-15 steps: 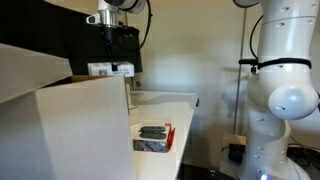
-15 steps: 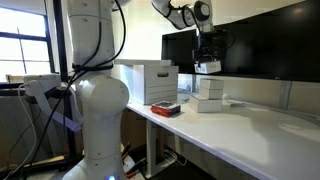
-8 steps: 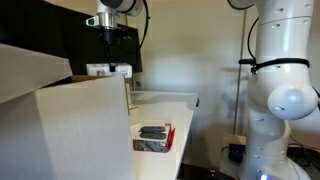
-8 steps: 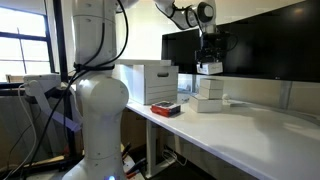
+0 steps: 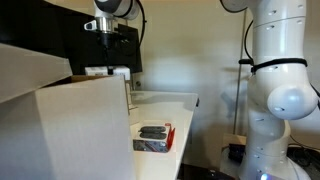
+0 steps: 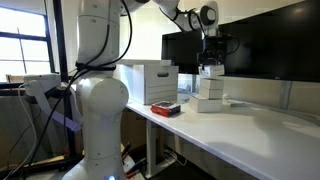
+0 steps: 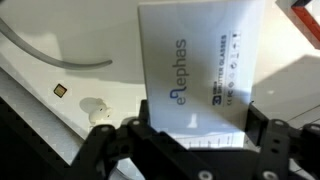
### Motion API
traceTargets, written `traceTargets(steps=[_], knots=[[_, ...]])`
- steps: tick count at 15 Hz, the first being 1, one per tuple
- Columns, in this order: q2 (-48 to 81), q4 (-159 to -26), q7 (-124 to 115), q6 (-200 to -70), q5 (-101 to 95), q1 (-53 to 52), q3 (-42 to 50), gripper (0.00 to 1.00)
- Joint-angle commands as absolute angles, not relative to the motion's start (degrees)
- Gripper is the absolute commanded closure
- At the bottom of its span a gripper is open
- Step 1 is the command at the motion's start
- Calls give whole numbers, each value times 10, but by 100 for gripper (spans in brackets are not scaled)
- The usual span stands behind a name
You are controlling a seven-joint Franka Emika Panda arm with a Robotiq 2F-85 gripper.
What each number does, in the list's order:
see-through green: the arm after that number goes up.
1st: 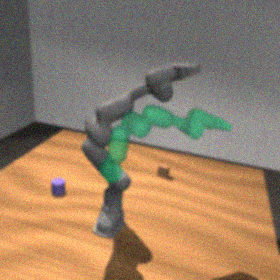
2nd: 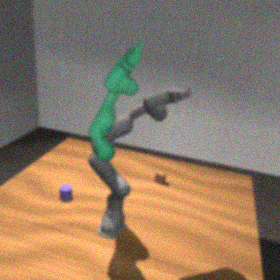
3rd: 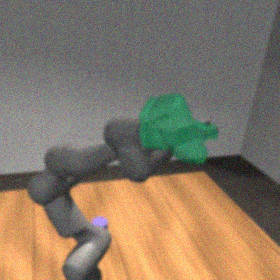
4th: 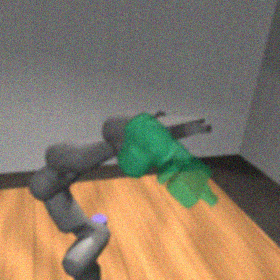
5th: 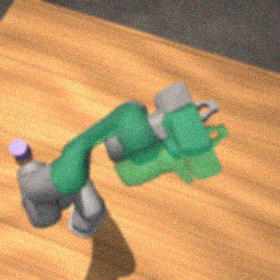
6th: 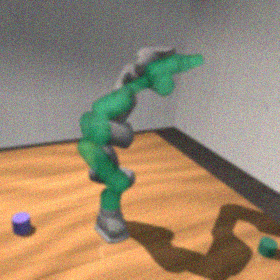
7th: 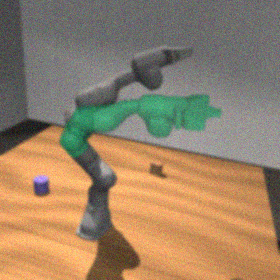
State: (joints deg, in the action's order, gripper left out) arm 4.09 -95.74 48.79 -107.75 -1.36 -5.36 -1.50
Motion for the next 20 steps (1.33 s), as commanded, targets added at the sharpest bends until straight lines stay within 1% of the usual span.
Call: traceTargets(steps=[1, 20], knots=[[56, -934, 500, -1064, -2, -39, -23, 39], [76, -911, 498, -1026, -1, -36, -30, 39]])
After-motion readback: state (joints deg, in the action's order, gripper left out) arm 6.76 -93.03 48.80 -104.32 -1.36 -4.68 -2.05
